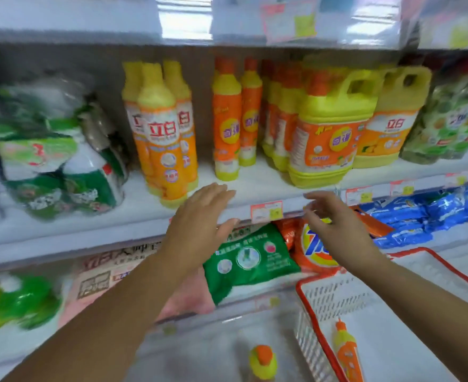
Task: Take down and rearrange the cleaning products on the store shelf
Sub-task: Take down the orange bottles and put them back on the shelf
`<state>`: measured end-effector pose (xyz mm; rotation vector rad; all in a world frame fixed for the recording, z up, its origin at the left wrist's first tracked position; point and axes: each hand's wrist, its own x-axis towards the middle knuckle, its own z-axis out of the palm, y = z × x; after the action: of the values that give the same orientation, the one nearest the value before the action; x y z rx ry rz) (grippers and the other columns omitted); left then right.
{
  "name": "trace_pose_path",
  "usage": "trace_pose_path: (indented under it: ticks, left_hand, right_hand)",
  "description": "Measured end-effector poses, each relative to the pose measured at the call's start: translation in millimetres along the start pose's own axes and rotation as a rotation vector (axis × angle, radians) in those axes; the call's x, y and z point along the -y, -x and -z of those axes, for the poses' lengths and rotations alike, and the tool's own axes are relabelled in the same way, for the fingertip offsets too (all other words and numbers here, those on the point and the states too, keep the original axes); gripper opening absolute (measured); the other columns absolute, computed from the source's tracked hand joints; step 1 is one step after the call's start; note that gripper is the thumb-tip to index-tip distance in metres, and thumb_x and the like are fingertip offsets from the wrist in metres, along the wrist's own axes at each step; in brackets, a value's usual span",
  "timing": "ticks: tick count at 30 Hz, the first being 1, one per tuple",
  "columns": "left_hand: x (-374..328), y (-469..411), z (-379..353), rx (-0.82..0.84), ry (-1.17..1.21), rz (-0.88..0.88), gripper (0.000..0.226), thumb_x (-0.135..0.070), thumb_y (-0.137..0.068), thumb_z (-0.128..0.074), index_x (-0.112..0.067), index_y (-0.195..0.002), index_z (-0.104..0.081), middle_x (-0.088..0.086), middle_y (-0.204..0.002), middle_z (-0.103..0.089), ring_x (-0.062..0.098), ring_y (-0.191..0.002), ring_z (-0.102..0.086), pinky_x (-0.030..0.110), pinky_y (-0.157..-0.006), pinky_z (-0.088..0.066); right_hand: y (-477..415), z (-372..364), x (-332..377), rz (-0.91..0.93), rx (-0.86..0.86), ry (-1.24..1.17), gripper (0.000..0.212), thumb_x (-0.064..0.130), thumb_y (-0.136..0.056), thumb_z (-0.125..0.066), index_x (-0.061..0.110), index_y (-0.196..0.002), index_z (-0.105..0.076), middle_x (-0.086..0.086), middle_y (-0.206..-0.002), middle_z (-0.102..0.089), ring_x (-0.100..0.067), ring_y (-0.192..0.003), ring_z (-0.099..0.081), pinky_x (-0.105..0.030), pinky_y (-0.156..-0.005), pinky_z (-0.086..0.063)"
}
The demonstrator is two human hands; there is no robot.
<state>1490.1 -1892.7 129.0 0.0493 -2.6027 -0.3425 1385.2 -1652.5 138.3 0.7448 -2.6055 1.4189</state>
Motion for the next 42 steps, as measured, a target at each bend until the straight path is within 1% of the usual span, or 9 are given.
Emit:
trace_pose_path:
  ticks: [3,7,9,16,23,29,33,37,42]
  left_hand:
    - [27.8,9.8,-6.0,0.039,-0.017,0.049,0.055,-0.035,-0.092,-0.064,-0.019,-0.142,-0.049,0.001,-0.147,-0.049,0.021,-0.139,-0.040,0.036,-0.117,-0.027]
    - [40.4,7.0,-14.0,-0.020,0.011,0.020,0.050,-0.033,-0.089,-0.064,-0.016,-0.135,-0.057,0.001,-0.136,-0.059,0.022,-0.126,-0.052,0.032,-0.109,-0.030]
    - [41.0,2.9,-14.0,-0.056,0.046,0.038,0.047,-0.036,-0.089,-0.060,-0.016,-0.132,-0.060,0.000,-0.129,-0.063,0.021,-0.120,-0.055,0.028,-0.103,-0.034]
    - [37.4,3.4,-17.2,-0.109,-0.011,0.035,0.045,-0.040,-0.090,-0.059,-0.023,-0.132,-0.058,-0.005,-0.125,-0.064,0.019,-0.116,-0.056,0.035,-0.100,-0.041]
    - [21.4,3.4,11.8,-0.011,0.193,0.154,0.072,-0.044,-0.096,-0.055,-0.030,-0.155,-0.017,-0.010,-0.157,-0.028,0.010,-0.140,-0.029,0.026,-0.111,-0.027]
    - [-15.5,0.7,54.9,0.036,0.385,0.208,0.095,-0.045,-0.082,-0.074,-0.034,-0.154,-0.014,-0.009,-0.158,-0.024,0.008,-0.140,-0.031,0.029,-0.113,-0.030]
    - [-60.0,2.1,77.1,0.317,0.754,0.241,0.086,-0.029,-0.072,-0.085,-0.040,-0.143,-0.037,-0.015,-0.128,-0.061,0.002,-0.111,-0.062,0.038,-0.099,-0.052]
    - [-88.4,18.6,82.7,0.445,0.847,0.308,0.081,-0.022,-0.067,-0.089,-0.037,-0.133,-0.046,-0.011,-0.114,-0.069,0.010,-0.101,-0.069,0.040,-0.091,-0.057]
    - [-129.2,42.9,69.6,0.322,0.731,0.323,0.071,-0.028,-0.068,-0.089,-0.042,-0.119,-0.042,-0.024,-0.099,-0.062,-0.014,-0.078,-0.061,0.007,-0.066,-0.049]
  right_hand:
    - [-41.9,-30.4,41.4,0.079,0.038,-0.051,0.030,0.021,-0.094,-0.065,0.032,-0.118,-0.051,0.007,-0.102,-0.064,0.003,-0.086,-0.061,-0.005,-0.064,-0.042]
    - [-105.2,-73.6,76.1,0.147,0.073,-0.018,0.073,0.036,-0.084,-0.076,0.018,-0.144,-0.040,0.001,-0.130,-0.058,-0.015,-0.113,-0.060,-0.033,-0.096,-0.050]
    - [-130.1,-88.5,90.6,0.118,0.056,-0.021,0.086,0.038,-0.080,-0.080,0.016,-0.149,-0.033,0.004,-0.137,-0.055,-0.013,-0.122,-0.055,-0.032,-0.103,-0.044]
    - [-171.2,-112.6,114.5,0.041,-0.045,-0.018,0.082,0.043,-0.079,-0.080,0.016,-0.142,-0.035,-0.010,-0.136,-0.058,-0.033,-0.120,-0.059,-0.052,-0.099,-0.050]
    - [-104.3,-75.6,114.4,0.219,0.046,-0.180,0.063,0.018,-0.079,-0.083,0.017,-0.132,-0.048,0.002,-0.121,-0.063,-0.014,-0.109,-0.062,-0.030,-0.095,-0.050]
    - [-24.2,-8.5,123.1,0.284,0.118,-0.360,0.052,0.015,-0.080,-0.080,0.029,-0.120,-0.050,0.011,-0.110,-0.069,-0.001,-0.100,-0.067,-0.019,-0.086,-0.054]
    - [13.5,19.6,125.0,0.123,0.254,-0.653,0.054,0.010,-0.080,-0.076,0.022,-0.125,-0.048,-0.002,-0.104,-0.075,-0.019,-0.097,-0.072,-0.041,-0.075,-0.062]
    - [40.8,33.0,112.4,0.036,0.316,-0.756,0.064,0.013,-0.081,-0.073,0.023,-0.136,-0.043,-0.002,-0.108,-0.073,-0.021,-0.096,-0.072,-0.041,-0.070,-0.061]
    - [61.2,44.7,103.4,-0.051,0.275,-0.672,0.066,0.045,-0.072,-0.080,0.036,-0.131,-0.050,0.003,-0.113,-0.069,-0.009,-0.089,-0.072,-0.025,-0.064,-0.057]
